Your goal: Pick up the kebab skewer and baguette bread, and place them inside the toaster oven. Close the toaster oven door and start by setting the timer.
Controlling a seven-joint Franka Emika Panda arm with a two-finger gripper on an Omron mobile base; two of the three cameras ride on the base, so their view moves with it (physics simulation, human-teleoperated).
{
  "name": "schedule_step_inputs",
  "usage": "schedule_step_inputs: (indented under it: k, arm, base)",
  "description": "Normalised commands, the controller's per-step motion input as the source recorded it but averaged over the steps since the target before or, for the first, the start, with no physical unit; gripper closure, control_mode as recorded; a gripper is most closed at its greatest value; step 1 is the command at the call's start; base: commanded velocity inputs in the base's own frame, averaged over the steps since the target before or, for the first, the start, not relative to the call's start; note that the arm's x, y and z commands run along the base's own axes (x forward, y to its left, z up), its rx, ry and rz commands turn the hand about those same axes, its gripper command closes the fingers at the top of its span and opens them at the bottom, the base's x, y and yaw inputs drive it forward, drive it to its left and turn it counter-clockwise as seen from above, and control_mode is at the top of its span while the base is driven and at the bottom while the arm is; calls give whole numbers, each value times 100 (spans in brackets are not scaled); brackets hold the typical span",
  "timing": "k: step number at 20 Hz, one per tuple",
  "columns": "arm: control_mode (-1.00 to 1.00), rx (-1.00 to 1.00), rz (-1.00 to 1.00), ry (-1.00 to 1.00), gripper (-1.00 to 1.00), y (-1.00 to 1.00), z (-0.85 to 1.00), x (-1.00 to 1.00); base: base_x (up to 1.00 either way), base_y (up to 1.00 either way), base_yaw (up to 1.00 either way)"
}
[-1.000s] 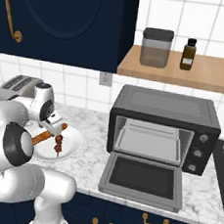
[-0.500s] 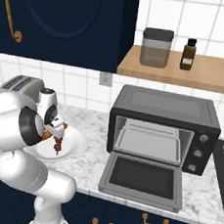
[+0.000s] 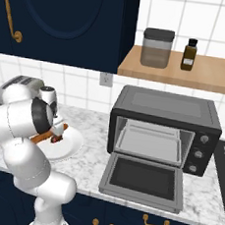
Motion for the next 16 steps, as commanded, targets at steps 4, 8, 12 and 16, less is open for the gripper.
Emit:
schedule_step_inputs:
  k: [4,8,12,16]
  arm:
    - [-100,0,0,3,-100,-5,-33,-2]
    - [-100,0,0,3,100,0,-30,0]
    - [-100,0,0,0,100,-1,-18,-9]
    - [-100,4,-6,0,100,-13,22,-9]
  base:
    - [0,0,0]
    - [0,0,0]
    - [0,0,0]
    - [0,0,0]
